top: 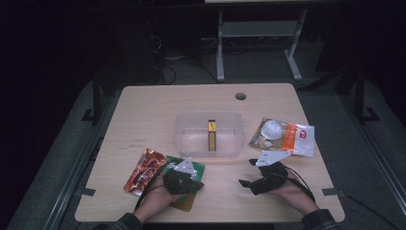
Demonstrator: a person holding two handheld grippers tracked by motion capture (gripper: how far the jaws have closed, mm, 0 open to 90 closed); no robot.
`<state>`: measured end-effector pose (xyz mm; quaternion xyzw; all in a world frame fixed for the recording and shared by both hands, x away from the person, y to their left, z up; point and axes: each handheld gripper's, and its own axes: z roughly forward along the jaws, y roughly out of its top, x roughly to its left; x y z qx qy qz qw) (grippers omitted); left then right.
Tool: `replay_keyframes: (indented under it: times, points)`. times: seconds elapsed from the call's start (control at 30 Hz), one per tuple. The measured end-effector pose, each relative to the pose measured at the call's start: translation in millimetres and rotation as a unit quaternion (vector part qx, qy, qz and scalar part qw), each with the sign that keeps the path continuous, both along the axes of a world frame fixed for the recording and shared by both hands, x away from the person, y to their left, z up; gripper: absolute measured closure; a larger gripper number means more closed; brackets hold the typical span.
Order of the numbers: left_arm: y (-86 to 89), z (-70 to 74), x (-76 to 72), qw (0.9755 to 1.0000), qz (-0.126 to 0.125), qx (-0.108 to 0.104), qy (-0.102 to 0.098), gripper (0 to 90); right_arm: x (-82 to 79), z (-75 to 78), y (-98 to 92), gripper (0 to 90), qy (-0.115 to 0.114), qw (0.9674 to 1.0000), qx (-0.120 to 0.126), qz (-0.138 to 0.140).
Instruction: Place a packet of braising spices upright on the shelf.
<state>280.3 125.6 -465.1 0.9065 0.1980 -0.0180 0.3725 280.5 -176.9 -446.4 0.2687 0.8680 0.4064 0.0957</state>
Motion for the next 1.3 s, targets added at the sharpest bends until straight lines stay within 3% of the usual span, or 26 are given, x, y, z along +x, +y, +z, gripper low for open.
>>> replay_keyframes:
  times: [0.13, 0.23, 0.4, 0.5, 0.67, 0.77, 0.83, 0.93, 1.03, 1.13, 1.2, 1.3]
  points:
    - [-21.8, -0.5, -2.1, 0.9997, -0.020, 0.001, -0.014, 90.0, -0.6, 1.2, -2.2, 15.6, -0.003, 1.0000, 0.002, -0.004]
    - [-19.5, 5.2, -2.5, 0.9996, -0.021, -0.005, -0.018, 90.0, -1.3, 1.8, -4.8, 15.6, -0.004, 1.0000, 0.005, -0.006]
    - [23.4, 22.5, 8.7, 0.9989, 0.018, 0.008, -0.042, 90.0, -1.5, 0.9, -7.5, 15.6, -0.007, 0.9999, 0.006, -0.008]
    - [56.9, 29.6, 15.5, 0.9963, 0.065, 0.013, -0.054, 90.0, -2.4, 1.0, -7.2, 15.6, -0.006, 0.9999, 0.005, -0.011]
    - [114.5, 32.9, 23.3, 0.9878, 0.133, 0.040, -0.070, 90.0, -3.2, 0.9, -6.4, 15.6, -0.004, 0.9999, 0.004, -0.014]
    - [148.5, 30.5, 25.9, 0.9798, 0.176, 0.061, -0.074, 90.0, -3.3, 0.6, -6.2, 15.6, -0.003, 0.9999, 0.003, -0.015]
    - [170.0, 27.3, 28.6, 0.9728, 0.206, 0.073, -0.077, 90.0, -3.2, 0.3, -6.3, 15.6, -0.002, 0.9999, 0.003, -0.014]
    - [195.6, 23.7, 32.2, 0.9649, 0.241, 0.076, -0.069, 90.0, -3.2, 0.2, -6.3, 15.6, -0.001, 0.9999, 0.003, -0.014]
    - [208.1, 18.3, 34.6, 0.9615, 0.259, 0.074, -0.052, 90.0, -3.3, 0.3, -5.9, 15.6, -0.002, 0.9999, 0.003, -0.012]
    - [212.0, 10.5, 35.2, 0.9622, 0.258, 0.079, -0.036, 90.0, -3.5, 0.4, -5.6, 15.6, -0.001, 0.9999, 0.002, -0.012]
    - [212.4, 9.2, 34.9, 0.9647, 0.253, 0.068, -0.030, 90.0, -3.6, 0.4, -5.6, 15.7, -0.002, 0.9999, 0.002, -0.011]
    - [208.9, 9.3, 33.9, 0.9674, 0.242, 0.068, -0.030, 90.0, -3.5, 0.1, -5.8, 15.6, 0.000, 0.9999, 0.002, -0.012]
